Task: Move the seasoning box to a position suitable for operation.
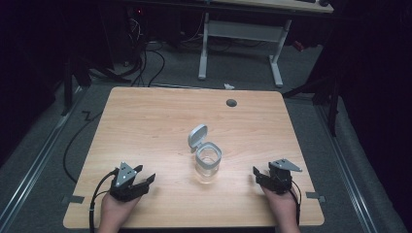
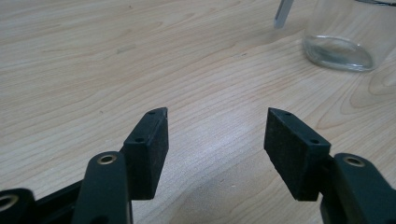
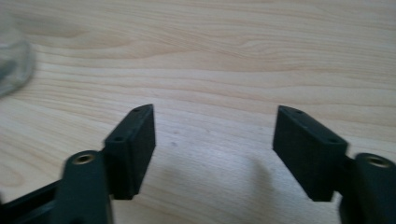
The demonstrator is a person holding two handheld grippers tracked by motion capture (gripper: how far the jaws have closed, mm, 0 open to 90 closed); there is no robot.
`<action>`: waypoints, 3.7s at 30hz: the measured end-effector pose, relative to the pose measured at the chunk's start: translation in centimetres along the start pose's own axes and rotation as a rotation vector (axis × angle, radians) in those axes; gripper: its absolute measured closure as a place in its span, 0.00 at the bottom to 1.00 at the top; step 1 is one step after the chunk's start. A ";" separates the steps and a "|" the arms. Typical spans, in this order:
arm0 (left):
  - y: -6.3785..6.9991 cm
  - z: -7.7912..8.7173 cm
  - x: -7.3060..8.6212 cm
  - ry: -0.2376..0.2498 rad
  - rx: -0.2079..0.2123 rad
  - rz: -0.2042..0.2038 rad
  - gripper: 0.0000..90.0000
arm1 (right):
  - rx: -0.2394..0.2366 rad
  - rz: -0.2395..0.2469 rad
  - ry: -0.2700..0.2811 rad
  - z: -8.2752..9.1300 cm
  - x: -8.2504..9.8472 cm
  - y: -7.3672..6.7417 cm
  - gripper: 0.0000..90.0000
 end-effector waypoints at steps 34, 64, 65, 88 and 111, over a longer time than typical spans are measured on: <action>-0.3 -0.1 0.0 -0.021 0.015 0.029 0.47 | -0.209 0.154 0.071 -2.9 -4.4 -8.1 1.00; -0.1 -0.1 0.0 -0.020 0.023 0.039 0.48 | -0.288 0.208 0.097 -2.1 -4.3 -10.7 1.00; -0.1 -0.1 0.0 -0.020 0.023 0.039 0.48 | -0.288 0.208 0.097 -2.1 -4.3 -10.7 1.00; 0.8 -0.2 0.2 -0.026 0.054 0.042 0.46 | -0.376 0.223 0.121 -0.4 -2.8 -13.6 0.99; 8.0 -0.5 2.2 -0.087 0.273 0.057 0.54 | -0.271 0.139 0.081 0.1 -2.3 -10.0 0.97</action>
Point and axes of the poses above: each handheld gripper's, and its own axes: z roughly backward along the jaws, x roughly out of its underside, y roughly to its right, the point moved 2 cm from there along -z, roughly forward along the jaws, and after that the axes turned 4 degrees about x, right-handed, at the moved point
